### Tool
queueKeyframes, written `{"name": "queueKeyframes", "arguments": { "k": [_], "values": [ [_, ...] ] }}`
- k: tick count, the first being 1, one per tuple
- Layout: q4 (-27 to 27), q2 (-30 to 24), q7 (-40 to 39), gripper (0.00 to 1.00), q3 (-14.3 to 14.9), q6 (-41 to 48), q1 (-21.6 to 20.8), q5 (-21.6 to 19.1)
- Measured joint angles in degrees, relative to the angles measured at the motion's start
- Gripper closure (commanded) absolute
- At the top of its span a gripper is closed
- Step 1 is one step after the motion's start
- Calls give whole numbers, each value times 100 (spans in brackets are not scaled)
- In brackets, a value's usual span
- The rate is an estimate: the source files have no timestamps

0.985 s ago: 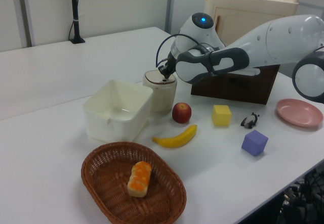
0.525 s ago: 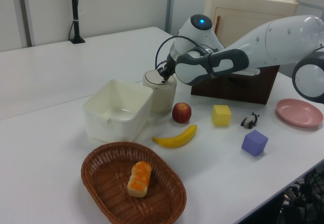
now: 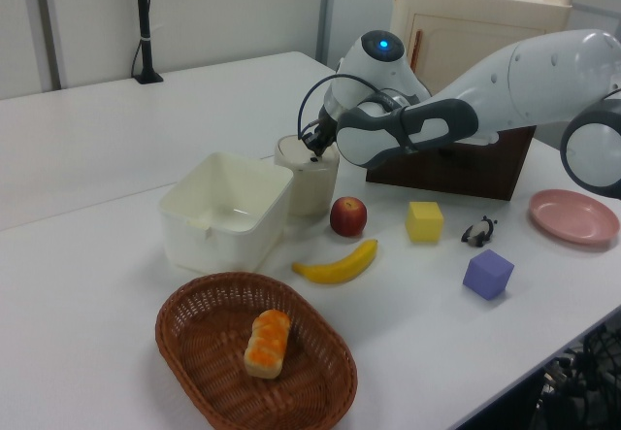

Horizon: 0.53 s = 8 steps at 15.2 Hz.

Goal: Close the trash can
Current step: 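Press the lid flat onto the trash can rim with the gripper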

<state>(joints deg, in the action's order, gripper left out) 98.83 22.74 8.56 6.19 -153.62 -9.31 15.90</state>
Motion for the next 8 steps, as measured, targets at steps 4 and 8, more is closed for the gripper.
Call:
{"name": "queueKeyframes", "arguments": {
  "k": [4,8],
  "values": [
    [39,-30,0,100,-5,0,-6,114],
    [42,-47,245,75,-4,1,-3,113]
  ]
}}
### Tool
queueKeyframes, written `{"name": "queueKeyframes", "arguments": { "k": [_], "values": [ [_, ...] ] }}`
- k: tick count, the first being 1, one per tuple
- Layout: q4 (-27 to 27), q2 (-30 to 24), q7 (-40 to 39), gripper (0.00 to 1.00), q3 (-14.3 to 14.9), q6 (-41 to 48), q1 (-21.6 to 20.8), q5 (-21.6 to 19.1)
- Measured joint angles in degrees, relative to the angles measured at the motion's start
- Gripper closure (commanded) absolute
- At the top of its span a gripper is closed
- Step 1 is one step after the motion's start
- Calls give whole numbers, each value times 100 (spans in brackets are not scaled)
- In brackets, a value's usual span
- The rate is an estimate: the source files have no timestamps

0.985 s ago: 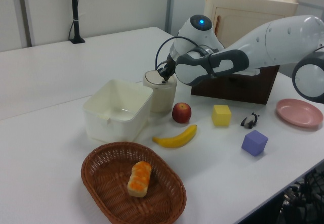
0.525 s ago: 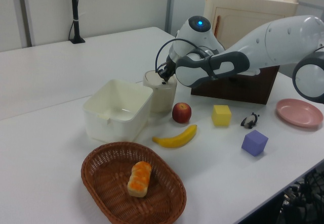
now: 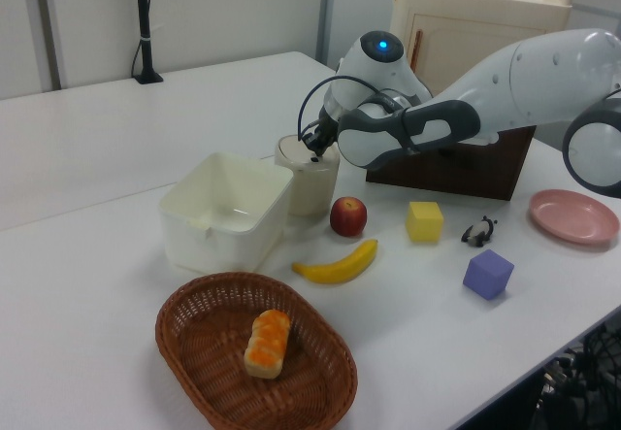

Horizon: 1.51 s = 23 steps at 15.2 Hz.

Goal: Close the trash can

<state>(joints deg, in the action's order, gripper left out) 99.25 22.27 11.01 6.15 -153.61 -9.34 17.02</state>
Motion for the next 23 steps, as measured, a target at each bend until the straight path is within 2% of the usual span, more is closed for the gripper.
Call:
{"name": "queueKeyframes", "arguments": {
  "k": [1,6,9,10,11,12,13,18,23],
  "values": [
    [-4,-2,147,65,1,0,6,-1],
    [-203,-114,648,70,22,0,32,-30],
    [-385,-356,668,67,38,6,68,-215],
    [-411,-477,668,60,39,124,79,-240],
    [-429,-608,669,21,38,400,81,-248],
    [-457,-856,669,6,30,1044,79,-250],
    [-463,-1018,669,0,20,1480,77,-251],
    [-469,-1717,669,0,-217,3570,55,-276],
    [-638,-1863,655,0,-298,5275,50,-605]
  ]
}}
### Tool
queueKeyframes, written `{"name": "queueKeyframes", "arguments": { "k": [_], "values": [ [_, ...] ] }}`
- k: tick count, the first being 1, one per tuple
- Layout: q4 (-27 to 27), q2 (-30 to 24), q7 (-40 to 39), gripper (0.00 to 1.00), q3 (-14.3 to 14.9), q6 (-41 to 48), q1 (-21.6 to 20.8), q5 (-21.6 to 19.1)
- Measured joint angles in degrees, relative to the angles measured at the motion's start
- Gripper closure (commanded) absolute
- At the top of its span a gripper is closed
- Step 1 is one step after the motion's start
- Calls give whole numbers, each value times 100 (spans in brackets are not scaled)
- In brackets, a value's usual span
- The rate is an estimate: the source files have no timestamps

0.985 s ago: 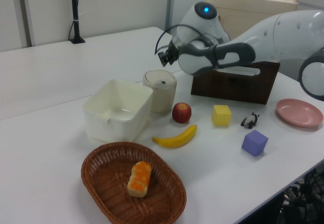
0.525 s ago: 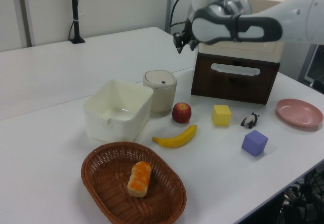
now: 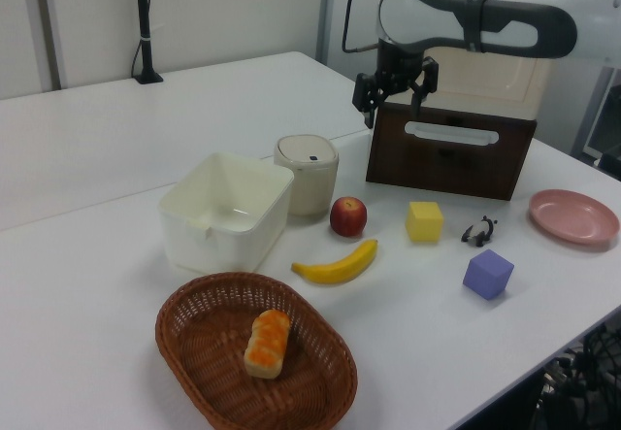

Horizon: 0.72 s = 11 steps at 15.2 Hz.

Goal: Close the trash can

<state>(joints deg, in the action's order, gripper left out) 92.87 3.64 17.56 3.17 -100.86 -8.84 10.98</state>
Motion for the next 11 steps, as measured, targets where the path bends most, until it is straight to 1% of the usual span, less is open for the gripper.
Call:
{"name": "queueKeyframes", "arguments": {
  "k": [3,7,9,11],
  "values": [
    [-210,-70,-80,0,58,430,155,-444],
    [-265,-303,-375,0,134,604,401,-877],
    [-265,-331,-398,0,149,606,441,-990],
    [-258,-320,-399,0,122,606,424,-1011]
  ]
}}
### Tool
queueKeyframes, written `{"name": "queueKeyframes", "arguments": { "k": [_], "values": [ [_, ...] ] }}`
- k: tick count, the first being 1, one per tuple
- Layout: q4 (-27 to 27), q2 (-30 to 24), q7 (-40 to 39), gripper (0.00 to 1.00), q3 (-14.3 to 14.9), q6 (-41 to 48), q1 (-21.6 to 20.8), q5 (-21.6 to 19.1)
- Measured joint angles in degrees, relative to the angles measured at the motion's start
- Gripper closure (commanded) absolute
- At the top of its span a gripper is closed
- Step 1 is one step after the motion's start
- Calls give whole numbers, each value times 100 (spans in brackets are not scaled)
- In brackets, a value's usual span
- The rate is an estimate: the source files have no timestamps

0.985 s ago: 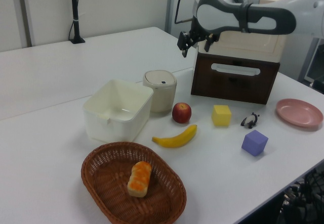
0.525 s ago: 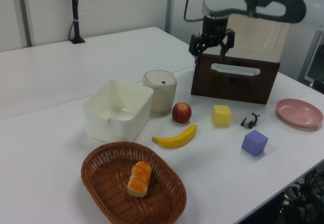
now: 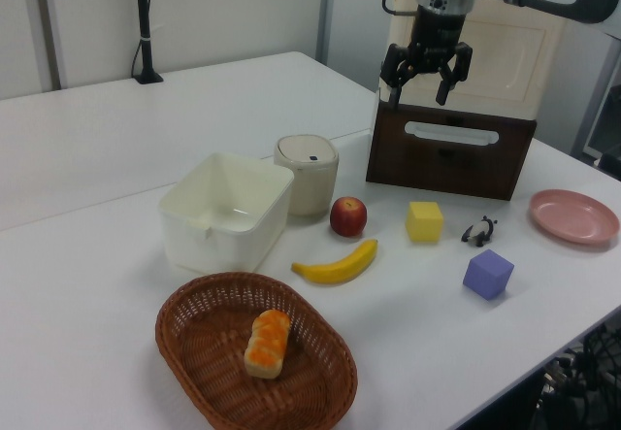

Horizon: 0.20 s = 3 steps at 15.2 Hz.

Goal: Close the trash can

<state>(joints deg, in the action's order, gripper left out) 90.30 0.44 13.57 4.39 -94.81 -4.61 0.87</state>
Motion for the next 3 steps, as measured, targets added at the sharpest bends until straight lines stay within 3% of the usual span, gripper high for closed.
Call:
{"name": "queueKeyframes", "arguments": {
  "k": [3],
  "values": [
    [1,11,-84,0,-14,0,-9,0]
  ]
}}
